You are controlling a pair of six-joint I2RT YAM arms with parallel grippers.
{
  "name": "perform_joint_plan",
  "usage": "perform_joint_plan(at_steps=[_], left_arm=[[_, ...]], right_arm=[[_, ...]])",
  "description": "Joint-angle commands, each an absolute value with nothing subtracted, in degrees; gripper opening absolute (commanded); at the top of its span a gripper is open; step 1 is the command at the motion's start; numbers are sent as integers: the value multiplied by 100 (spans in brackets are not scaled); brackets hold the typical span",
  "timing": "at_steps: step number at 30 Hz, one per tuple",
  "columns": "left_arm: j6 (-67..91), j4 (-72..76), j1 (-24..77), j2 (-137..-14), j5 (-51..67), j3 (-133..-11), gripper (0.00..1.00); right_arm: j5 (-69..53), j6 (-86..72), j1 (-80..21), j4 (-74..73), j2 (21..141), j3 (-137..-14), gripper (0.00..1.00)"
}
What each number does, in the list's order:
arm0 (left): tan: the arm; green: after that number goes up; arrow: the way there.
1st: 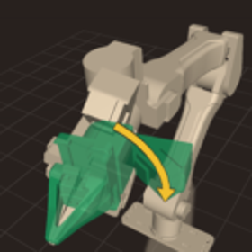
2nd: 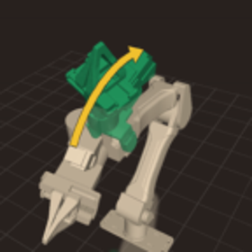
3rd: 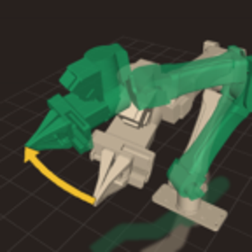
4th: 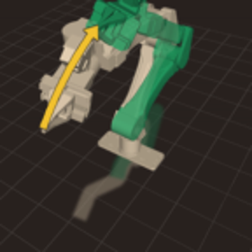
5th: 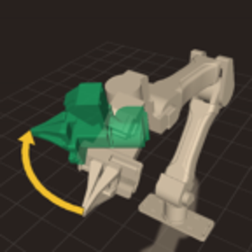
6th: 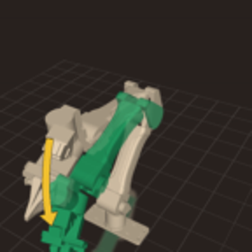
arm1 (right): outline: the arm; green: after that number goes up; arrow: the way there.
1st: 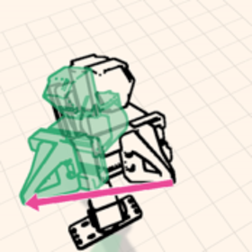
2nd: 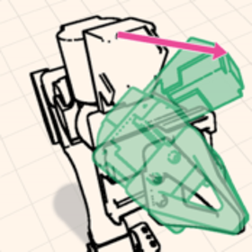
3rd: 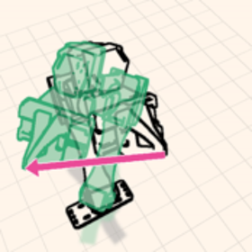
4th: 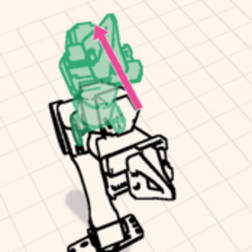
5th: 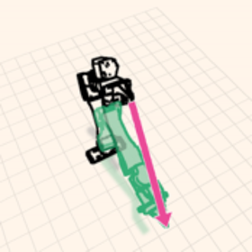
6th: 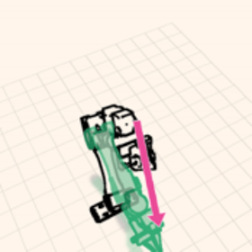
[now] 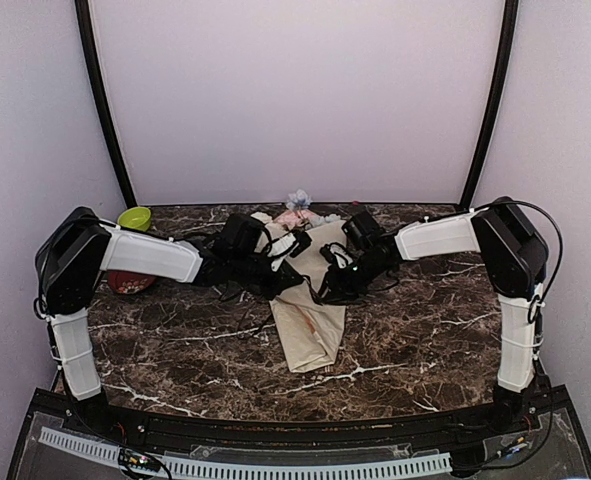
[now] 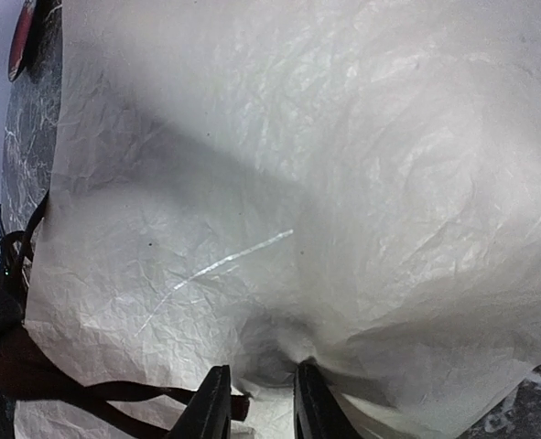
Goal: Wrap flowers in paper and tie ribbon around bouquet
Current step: Cross the ribbon over the folded bouquet.
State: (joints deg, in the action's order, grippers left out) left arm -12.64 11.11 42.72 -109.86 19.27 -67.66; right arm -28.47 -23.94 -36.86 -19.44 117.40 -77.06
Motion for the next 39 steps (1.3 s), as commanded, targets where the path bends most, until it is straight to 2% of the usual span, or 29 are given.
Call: perform_joint_plan(at_steps=[1,7,13,24,33,39], left_arm=[[-862,1304,4192,-10908,1552,-6756,0],[-621,1182,4186,-11318,1215,-7014,0],[-499,1256,4193,-11511,1169,-7055,0],[-382,1207,4186,-11566,1310,-7089,0],[-553,1528,4190,-11384,1772,-6946,0],[-584,1710,4187,-11184,1977,-6734,0]], right_arm=[[-2817,-2261,-3717,-2016,11445,-7780,25],[-2571,-2347,-3714,-1904,11374,-7774,25],[-1772,-2285,-3716,-1883,11313,-7921,26],[-1599,-1872,-3671,-2016,11436,-8356,26],[-3016,-1549,-3682,-1889,11905,-8570,6],[-3143,-1563,-3691,-1842,12127,-8623,1]])
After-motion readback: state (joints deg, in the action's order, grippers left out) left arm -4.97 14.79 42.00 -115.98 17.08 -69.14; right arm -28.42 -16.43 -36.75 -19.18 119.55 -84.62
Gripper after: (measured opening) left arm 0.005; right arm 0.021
